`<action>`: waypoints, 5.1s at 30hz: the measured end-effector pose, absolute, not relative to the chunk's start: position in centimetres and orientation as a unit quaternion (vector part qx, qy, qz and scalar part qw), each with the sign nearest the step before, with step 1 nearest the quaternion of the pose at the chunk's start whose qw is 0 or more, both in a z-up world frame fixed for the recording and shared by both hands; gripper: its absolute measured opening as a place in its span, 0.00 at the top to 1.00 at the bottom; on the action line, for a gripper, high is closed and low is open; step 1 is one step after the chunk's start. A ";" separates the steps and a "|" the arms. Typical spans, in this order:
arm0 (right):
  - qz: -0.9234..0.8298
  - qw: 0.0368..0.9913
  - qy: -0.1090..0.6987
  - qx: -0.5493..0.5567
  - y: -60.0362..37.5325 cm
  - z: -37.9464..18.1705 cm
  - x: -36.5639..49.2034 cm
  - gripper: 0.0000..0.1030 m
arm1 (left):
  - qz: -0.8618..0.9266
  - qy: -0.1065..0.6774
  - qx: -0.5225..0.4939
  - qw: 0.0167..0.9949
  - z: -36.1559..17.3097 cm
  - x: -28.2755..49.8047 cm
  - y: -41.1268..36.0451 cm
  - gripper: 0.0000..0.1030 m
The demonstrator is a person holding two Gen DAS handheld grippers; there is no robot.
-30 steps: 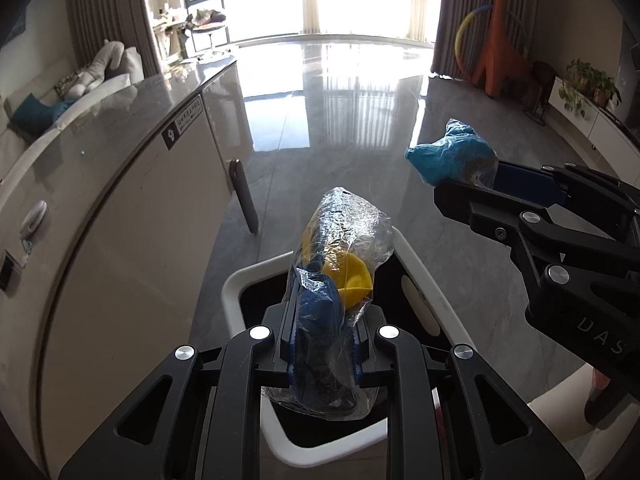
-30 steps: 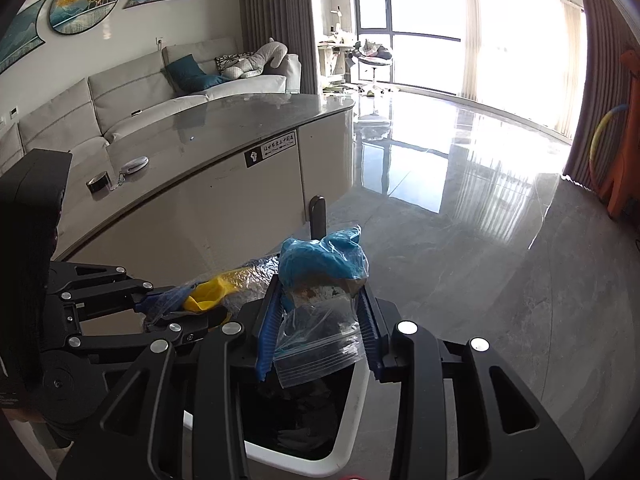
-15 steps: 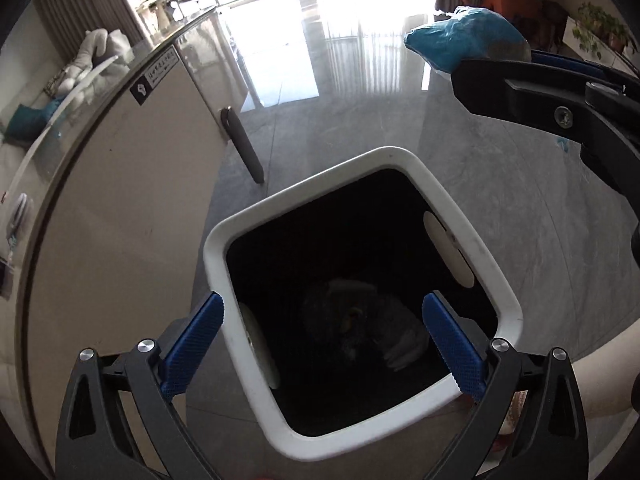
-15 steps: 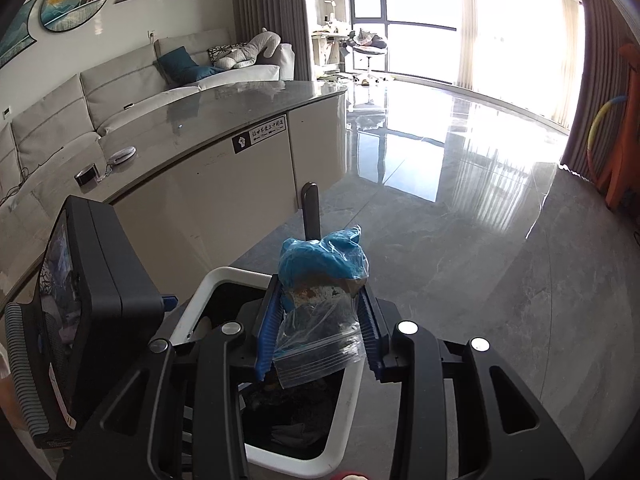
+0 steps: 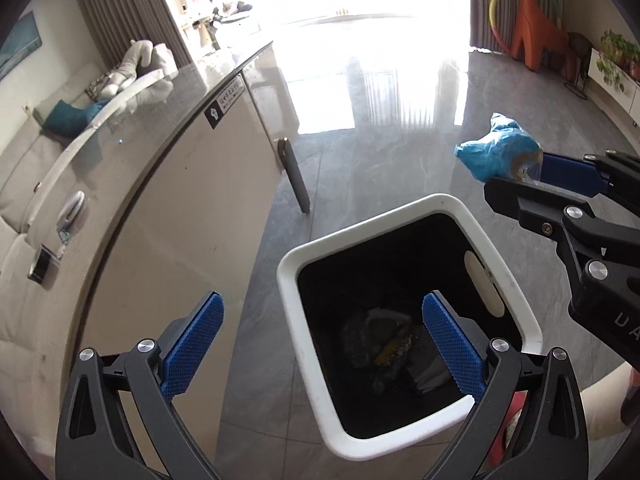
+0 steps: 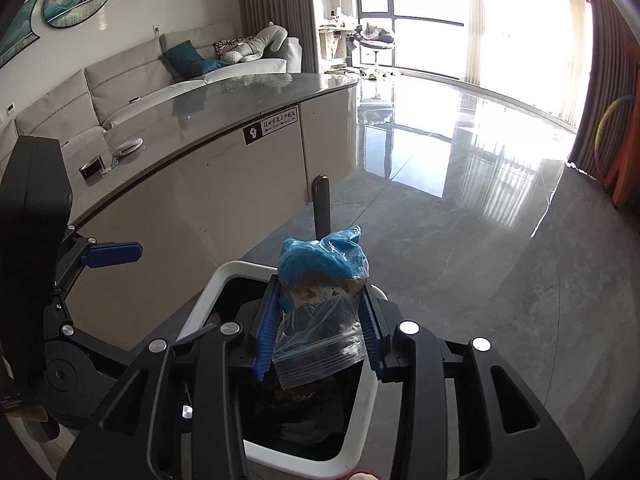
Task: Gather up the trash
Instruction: 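Open the left gripper to drop its bag while the right gripper drops the zip bag, then move both open grippers back toward the tape roll and pouch, then grasp the black tape roll with the left gripper while the right gripper grasps the bear-print pouch, then carry the tape roll and pouch in both grippers over the white bin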
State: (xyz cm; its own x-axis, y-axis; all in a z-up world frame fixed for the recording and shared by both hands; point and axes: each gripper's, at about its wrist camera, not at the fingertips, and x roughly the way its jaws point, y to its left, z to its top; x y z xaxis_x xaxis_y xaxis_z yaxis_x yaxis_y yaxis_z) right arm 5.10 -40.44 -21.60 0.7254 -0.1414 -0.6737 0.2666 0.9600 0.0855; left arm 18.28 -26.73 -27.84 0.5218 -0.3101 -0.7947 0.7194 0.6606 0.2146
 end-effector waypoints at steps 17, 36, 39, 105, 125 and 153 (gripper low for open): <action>-0.081 0.902 0.420 0.060 -36.6 -25.6 8.6 0.12 | -0.264 0.387 0.214 0.857 -25.7 21.5 -20.3 0.05; -0.083 0.934 0.349 -0.008 -32.6 -20.9 10.7 0.04 | -0.219 0.388 0.150 0.883 -23.3 23.8 -14.4 0.05; -0.069 0.938 0.340 -0.025 -31.5 -19.8 11.7 0.04 | -0.202 0.381 0.140 0.891 -22.7 24.5 -13.3 0.05; 0.049 0.957 0.284 -0.037 -22.2 -17.0 32.8 0.04 | -0.042 0.426 0.032 0.903 -23.6 45.2 -2.4 0.90; 0.084 0.921 0.381 -0.021 -21.0 -18.1 36.3 0.04 | -0.017 0.387 0.056 0.920 -20.8 45.4 -2.5 0.90; 0.088 0.940 0.328 -0.005 -22.0 -13.3 28.1 0.45 | -0.082 0.371 0.038 0.924 -19.2 42.4 -2.9 0.90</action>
